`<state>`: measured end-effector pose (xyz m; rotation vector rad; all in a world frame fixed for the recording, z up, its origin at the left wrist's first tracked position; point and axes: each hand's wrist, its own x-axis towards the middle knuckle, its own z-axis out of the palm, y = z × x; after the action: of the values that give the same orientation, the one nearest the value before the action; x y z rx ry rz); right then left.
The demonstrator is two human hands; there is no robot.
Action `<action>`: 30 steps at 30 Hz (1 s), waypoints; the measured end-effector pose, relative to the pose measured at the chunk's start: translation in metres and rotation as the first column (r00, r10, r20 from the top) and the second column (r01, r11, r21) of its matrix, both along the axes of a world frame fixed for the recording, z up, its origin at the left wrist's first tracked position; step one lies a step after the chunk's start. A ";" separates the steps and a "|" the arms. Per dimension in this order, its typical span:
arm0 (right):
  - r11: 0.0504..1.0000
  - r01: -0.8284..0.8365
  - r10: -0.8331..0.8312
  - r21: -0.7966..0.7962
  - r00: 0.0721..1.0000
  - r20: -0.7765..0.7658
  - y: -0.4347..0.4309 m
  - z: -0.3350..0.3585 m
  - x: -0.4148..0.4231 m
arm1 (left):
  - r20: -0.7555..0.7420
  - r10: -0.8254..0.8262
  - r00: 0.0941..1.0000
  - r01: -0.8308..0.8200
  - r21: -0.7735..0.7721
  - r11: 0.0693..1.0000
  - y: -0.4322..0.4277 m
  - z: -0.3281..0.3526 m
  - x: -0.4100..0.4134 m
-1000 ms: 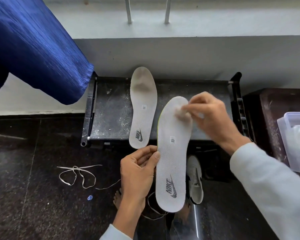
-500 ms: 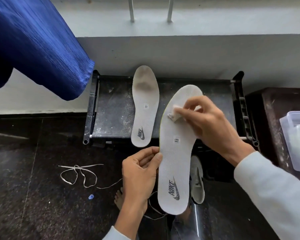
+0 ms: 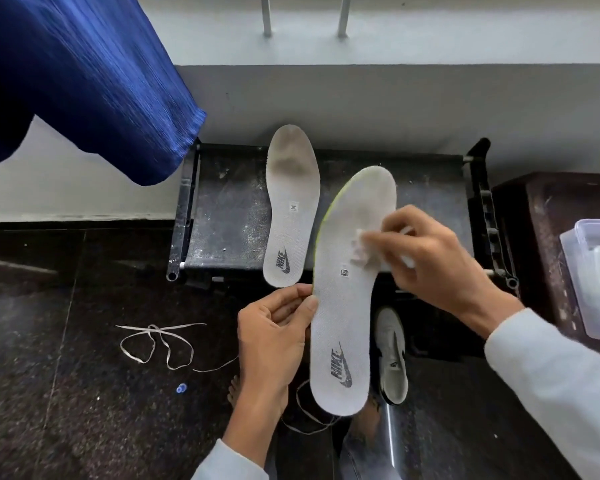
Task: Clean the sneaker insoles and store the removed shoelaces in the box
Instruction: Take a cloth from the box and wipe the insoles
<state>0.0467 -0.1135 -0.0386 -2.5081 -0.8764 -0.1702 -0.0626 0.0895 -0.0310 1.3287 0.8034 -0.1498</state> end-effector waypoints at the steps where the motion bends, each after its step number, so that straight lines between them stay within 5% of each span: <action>1: 0.992 0.125 -0.125 -0.002 0.992 0.011 -0.007 -0.007 0.006 | -0.001 -0.002 1.000 0.002 0.001 1.000 0.000 0.000 0.000; 5: 0.881 0.444 -0.462 0.164 0.882 0.095 -0.014 0.005 0.015 | -0.016 0.023 1.000 -0.023 -0.017 1.000 0.001 -0.002 -0.001; 8: 0.954 0.221 -0.250 0.204 0.959 0.134 0.007 0.021 -0.008 | -0.025 0.012 1.000 -0.012 -0.005 1.000 0.000 -0.005 0.000; 11: 0.997 0.037 -0.038 0.064 0.999 0.005 0.010 0.001 -0.016 | -0.030 0.001 1.000 -0.001 -0.010 1.000 -0.003 -0.003 0.001; 16: 0.879 0.457 -0.467 0.137 0.883 0.050 -0.014 -0.012 0.024 | -0.036 -0.014 0.999 0.014 0.008 1.000 -0.003 -0.005 0.002; 19: 0.911 0.328 -0.364 0.251 0.925 0.112 -0.001 -0.001 0.027 | -0.048 -0.020 0.999 0.020 0.010 1.000 -0.004 -0.007 0.002; 22: 0.987 0.117 -0.128 0.111 0.987 0.095 0.007 -0.013 0.023 | -0.044 -0.025 0.999 0.024 -0.015 1.000 -0.006 -0.007 0.003; 27: 0.862 0.455 -0.478 0.225 0.876 0.060 -0.003 -0.018 0.047 | -0.050 -0.027 0.998 0.026 -0.022 0.999 -0.008 -0.010 0.005; 30: 0.915 0.322 -0.357 0.244 0.927 0.114 0.006 -0.013 0.036 | -0.053 -0.015 0.998 0.014 -0.025 1.000 -0.007 -0.011 0.007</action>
<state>0.0823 -0.1079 -0.0512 -2.4373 -0.4363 -0.5561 -0.0558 0.0825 -0.0423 1.3117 0.8350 -0.2068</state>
